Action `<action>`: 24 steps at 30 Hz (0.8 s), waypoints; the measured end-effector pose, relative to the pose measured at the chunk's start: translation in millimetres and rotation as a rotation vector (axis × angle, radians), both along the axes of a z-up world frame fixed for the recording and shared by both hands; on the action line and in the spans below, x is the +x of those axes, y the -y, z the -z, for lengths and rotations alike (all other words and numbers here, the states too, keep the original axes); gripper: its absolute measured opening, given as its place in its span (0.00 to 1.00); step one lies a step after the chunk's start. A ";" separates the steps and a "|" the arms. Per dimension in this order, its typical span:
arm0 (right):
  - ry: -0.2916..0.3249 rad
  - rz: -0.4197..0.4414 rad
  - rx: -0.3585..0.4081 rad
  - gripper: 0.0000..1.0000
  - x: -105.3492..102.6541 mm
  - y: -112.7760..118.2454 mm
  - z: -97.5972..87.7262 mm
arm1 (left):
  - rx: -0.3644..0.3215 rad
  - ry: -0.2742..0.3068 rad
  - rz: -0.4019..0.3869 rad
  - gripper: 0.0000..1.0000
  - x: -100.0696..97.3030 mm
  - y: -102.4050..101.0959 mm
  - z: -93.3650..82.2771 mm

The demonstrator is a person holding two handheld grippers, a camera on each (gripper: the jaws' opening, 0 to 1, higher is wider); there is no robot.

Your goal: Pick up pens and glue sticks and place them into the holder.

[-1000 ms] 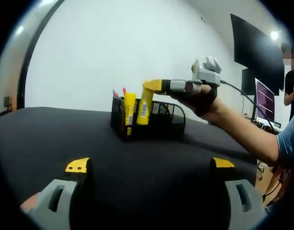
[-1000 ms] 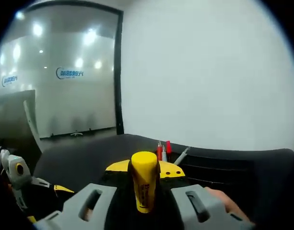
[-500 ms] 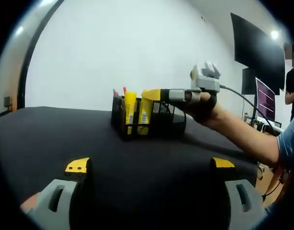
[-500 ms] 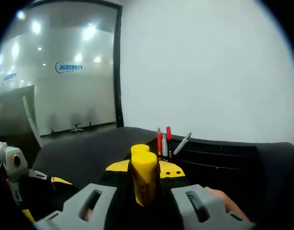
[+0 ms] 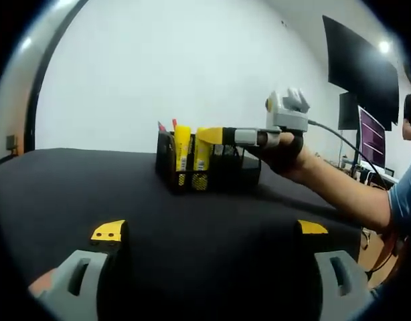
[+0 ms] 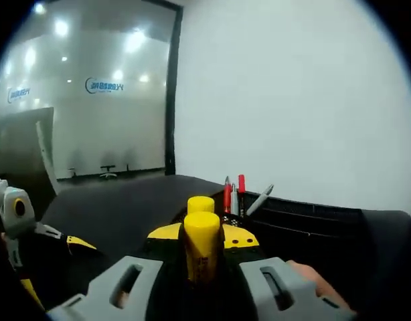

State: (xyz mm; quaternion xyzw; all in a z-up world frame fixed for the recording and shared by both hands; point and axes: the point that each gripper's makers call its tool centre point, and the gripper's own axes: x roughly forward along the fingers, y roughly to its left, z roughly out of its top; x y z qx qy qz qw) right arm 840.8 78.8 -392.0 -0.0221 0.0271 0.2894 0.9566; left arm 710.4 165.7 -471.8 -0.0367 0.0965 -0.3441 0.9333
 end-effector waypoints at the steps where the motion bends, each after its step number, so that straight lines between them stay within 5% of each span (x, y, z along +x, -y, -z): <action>1: 0.007 0.001 -0.008 0.18 -0.5 -0.4 0.1 | -0.004 0.000 -0.001 0.96 0.3 -0.9 -0.5; 24: 0.032 0.011 0.001 0.25 -10.0 11.6 -12.3 | 0.008 -0.017 -0.022 0.96 1.3 -1.6 3.1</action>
